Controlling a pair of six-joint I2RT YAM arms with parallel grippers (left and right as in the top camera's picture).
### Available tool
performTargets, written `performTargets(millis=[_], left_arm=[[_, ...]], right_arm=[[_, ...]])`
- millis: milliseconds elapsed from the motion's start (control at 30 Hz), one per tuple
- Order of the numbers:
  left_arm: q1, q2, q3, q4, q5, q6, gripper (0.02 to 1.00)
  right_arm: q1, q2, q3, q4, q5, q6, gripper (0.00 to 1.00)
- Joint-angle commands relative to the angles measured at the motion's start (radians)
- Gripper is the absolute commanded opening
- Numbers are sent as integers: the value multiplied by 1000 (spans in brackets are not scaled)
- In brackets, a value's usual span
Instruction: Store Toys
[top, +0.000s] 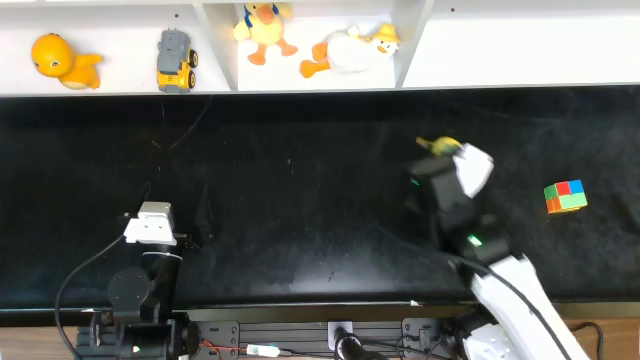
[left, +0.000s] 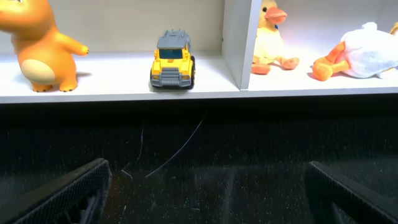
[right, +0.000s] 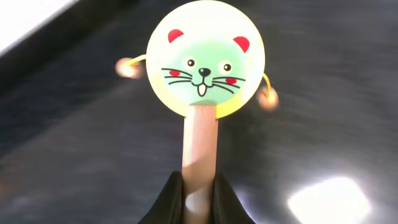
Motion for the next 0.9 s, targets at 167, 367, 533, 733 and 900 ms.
performTargets(millis=[167,367,533,733,900], left_arm=[[-5,-12,-2,-5,-11,-10,998],[-5,-12,-2,-5,-11,-10,998],[-5,-12,-2,-5,-11,-10,998],[-5,-12,-2,-5,-11,-10,998],[-5,-12,-2,-5,-11,-10,998]], right_arm=[[-261,-68,42,3,42,-394,42],[-352,155,119,168,-66,-718,66],[-357,353,242,242,-159,-832,91],[-349,541,405,279,-208,-873,139],[-338,660,508,299,-257,-888,115]])
